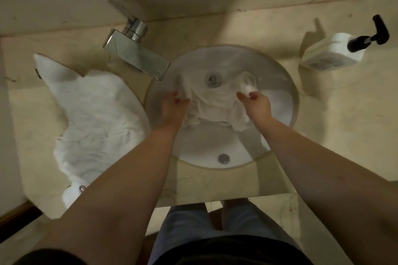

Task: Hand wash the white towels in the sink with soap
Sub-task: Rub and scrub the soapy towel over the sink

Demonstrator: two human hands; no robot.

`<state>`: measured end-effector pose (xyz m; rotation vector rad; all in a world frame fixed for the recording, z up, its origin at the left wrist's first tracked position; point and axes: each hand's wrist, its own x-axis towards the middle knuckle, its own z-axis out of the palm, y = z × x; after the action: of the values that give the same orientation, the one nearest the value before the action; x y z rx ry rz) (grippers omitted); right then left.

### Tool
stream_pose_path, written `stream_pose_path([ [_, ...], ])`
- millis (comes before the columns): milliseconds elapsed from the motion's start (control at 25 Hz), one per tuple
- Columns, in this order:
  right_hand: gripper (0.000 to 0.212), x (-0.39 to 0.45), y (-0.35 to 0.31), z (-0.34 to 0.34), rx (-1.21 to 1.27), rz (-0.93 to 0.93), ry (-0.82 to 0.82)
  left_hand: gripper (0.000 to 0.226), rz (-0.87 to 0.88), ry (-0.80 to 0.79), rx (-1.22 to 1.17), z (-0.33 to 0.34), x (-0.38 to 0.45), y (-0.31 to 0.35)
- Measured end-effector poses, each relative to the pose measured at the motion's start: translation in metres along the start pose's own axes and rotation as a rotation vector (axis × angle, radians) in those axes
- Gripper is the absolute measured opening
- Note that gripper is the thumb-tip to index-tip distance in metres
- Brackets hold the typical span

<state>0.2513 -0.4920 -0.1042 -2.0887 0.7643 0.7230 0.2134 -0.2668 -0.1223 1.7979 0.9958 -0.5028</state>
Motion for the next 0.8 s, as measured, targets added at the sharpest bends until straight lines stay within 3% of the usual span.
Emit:
stream_pose_path([
  [160, 0.069, 0.002, 0.014, 0.024, -0.031, 0.031, 0.002, 0.032, -0.029, -0.031, 0.163, 0.008, 0.008, -0.024],
  [320, 0.070, 0.007, 0.013, 0.043, 0.020, 0.073, 0.151, 0.016, 0.170, 0.017, 0.346, 0.016, 0.019, -0.026],
  [400, 0.059, 0.009, 0.014, 0.047, 0.025, 0.108, 0.144, 0.011, 0.137, -0.015, 0.262, 0.019, 0.016, -0.022],
  [520, 0.027, 0.010, 0.015, 0.046, 0.037, 0.082, 0.089, 0.032, -0.035, -0.020, 0.068, 0.020, 0.011, -0.018],
  [680, 0.026, -0.007, 0.015, 0.037, 0.183, 0.030, -0.020, 0.039, -0.126, -0.165, -0.036, 0.014, 0.002, -0.013],
  [800, 0.046, -0.023, 0.017, 0.025, 0.310, 0.033, -0.109, 0.039, -0.096, -0.033, -0.080, 0.006, -0.020, -0.001],
])
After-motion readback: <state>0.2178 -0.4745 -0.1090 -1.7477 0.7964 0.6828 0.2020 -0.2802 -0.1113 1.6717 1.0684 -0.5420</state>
